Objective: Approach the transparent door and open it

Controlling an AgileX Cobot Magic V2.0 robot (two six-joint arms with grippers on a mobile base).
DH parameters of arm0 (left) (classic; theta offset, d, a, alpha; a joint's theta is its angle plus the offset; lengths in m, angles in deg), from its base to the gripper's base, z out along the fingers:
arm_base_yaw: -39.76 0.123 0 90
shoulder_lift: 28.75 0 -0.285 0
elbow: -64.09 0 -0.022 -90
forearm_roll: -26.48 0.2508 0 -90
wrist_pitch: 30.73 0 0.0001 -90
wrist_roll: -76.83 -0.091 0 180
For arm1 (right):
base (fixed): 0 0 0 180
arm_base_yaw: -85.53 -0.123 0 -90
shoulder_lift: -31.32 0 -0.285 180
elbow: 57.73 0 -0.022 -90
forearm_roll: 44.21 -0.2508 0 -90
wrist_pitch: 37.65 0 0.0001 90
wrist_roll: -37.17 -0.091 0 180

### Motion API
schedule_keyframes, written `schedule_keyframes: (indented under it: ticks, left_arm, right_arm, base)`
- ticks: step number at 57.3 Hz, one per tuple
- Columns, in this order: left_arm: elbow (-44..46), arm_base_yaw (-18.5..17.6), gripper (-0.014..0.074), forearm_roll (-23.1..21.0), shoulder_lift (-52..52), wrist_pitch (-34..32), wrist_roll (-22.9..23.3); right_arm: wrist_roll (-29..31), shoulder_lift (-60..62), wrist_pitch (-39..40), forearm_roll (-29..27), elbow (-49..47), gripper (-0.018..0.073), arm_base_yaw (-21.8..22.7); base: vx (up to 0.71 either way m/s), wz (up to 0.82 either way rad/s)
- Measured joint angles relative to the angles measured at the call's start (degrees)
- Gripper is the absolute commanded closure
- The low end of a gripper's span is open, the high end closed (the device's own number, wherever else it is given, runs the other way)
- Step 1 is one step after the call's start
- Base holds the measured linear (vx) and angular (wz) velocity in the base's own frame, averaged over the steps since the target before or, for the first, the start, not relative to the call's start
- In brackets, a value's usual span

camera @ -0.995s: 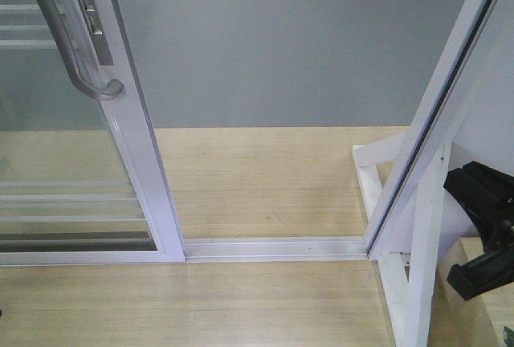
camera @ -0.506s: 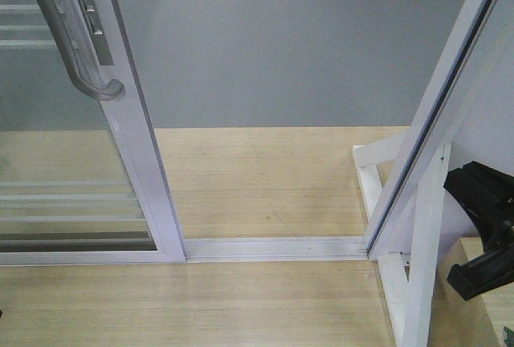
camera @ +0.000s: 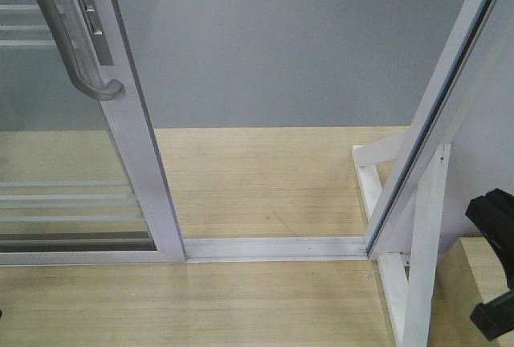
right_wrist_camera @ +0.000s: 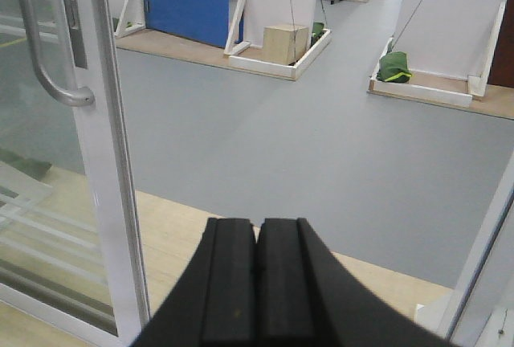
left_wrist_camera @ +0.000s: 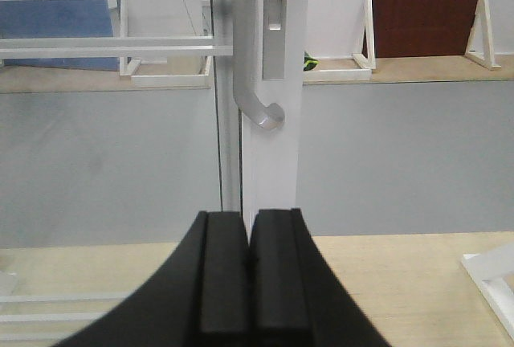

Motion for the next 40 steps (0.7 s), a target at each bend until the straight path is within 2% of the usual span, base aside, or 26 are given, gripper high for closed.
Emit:
schedule_keyframes:
  ticks: [9,14,21,40]
  left_arm:
    - [0.0,0.0,0.0594,0.0,0.0,0.0,0.0]
    - [0.0,0.0,0.0594,0.0,0.0,0.0,0.0]
    - [0.0,0.0,0.0594,0.0,0.0,0.1,0.0]
    - [0.0,0.0,0.0594,0.0,0.0,0.4,0.0]
  right_arm:
    - [-3.4,6.0,5.3,0.5,9.1,0.0564,0.0]
    - [-3.8,10.0,5.6,0.5,13.0,0.0564,0.0]
    - [-3.9,14.2,4.9,0.9,13.6,0.0564,0.0]
    - [-4.0,14.6,3.5,1.2,13.6,0.0564,0.0]
  base:
    - [0.00,0.00]
    - [0.00,0.00]
    - [0.00,0.00]
    - [0.00,0.00]
